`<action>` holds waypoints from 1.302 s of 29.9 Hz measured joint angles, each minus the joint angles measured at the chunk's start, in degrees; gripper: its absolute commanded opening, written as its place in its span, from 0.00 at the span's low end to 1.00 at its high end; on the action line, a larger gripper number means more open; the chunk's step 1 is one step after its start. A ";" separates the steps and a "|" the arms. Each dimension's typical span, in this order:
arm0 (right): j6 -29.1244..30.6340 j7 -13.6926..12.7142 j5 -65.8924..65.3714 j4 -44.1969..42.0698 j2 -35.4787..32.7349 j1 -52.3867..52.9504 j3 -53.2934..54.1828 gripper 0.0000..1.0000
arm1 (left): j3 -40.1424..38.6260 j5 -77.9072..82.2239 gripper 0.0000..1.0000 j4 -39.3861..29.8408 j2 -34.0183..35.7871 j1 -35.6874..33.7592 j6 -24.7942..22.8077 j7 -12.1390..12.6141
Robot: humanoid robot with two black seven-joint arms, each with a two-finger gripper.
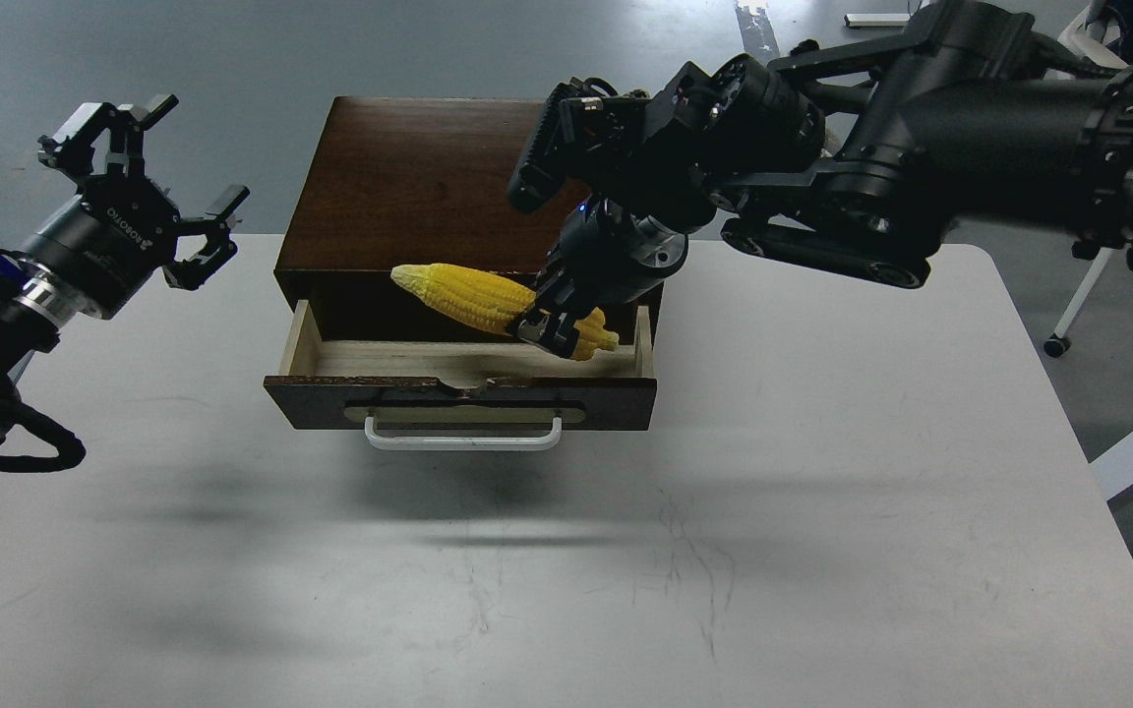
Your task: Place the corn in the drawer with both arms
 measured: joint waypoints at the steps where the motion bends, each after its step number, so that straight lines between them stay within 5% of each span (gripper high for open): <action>1: 0.00 0.00 0.01 0.00 0.00 -0.06 -0.01 0.37 | 0.00 0.00 0.99 0.00 -0.01 0.00 0.00 0.00; 8: -0.03 0.00 0.08 0.00 -0.10 -0.50 -0.10 0.45 | 0.00 0.04 0.99 0.07 -0.06 0.00 0.01 0.00; 15: -0.07 0.00 0.09 0.01 -0.11 -0.52 -0.08 0.75 | 0.00 0.04 0.99 0.09 -0.06 0.00 0.01 0.00; 33: -1.70 0.00 0.90 -0.01 -0.41 -0.61 0.75 0.81 | 0.00 0.04 0.99 0.18 -0.05 0.00 -0.11 0.00; 39: -2.27 0.01 9.42 -0.66 -3.48 0.10 4.49 0.92 | 0.00 0.05 0.99 0.25 0.02 0.07 -0.19 0.00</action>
